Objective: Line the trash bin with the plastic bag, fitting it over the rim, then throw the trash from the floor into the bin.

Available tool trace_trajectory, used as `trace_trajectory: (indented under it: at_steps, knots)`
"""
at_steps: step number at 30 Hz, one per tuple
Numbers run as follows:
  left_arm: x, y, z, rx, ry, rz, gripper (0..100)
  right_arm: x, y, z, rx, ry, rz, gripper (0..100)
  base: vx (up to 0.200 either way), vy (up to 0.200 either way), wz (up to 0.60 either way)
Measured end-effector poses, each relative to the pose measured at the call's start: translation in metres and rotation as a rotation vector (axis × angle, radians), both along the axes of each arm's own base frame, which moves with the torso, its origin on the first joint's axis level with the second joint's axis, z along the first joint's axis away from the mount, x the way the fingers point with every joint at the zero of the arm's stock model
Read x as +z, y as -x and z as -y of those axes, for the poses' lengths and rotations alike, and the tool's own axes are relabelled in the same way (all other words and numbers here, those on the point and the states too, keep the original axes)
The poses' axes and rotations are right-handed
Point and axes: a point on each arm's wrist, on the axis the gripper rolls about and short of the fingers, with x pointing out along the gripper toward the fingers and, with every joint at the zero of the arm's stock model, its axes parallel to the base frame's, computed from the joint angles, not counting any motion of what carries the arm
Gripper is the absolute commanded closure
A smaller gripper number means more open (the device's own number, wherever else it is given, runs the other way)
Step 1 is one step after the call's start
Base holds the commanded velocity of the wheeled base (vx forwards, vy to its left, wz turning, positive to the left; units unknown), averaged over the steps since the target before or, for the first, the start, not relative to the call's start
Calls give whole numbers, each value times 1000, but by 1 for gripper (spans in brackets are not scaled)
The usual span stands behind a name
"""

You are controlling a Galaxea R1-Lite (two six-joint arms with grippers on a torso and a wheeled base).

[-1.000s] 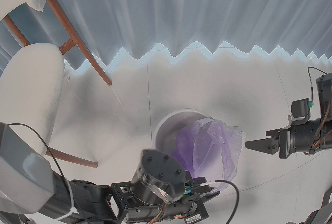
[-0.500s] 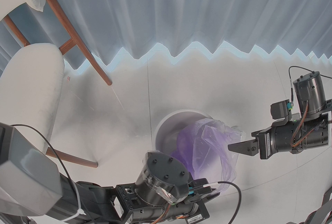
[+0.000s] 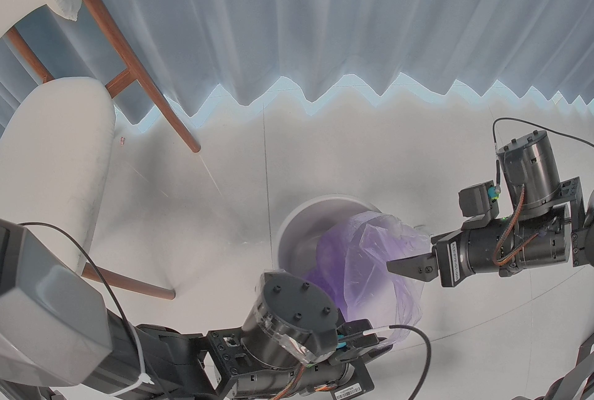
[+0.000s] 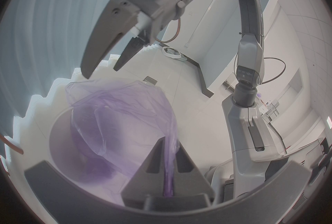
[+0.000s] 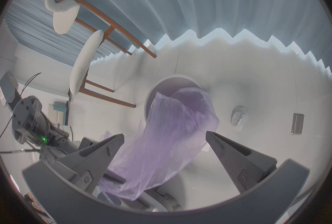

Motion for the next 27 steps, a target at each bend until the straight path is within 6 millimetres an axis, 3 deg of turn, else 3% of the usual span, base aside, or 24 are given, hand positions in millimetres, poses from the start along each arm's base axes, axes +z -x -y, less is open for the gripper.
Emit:
trace_trajectory:
  at_steps: [11, 27]
  knots:
    - [0, 0, 0, 1, 0, 0, 100, -9, -27, -17, -51, 13, 60, 0, 0, 0, 0]
    - [2, 0, -1, 7, 8, -8, 100, -19, -44, -6, -150, 54, 41, 0, 0, 0, 0]
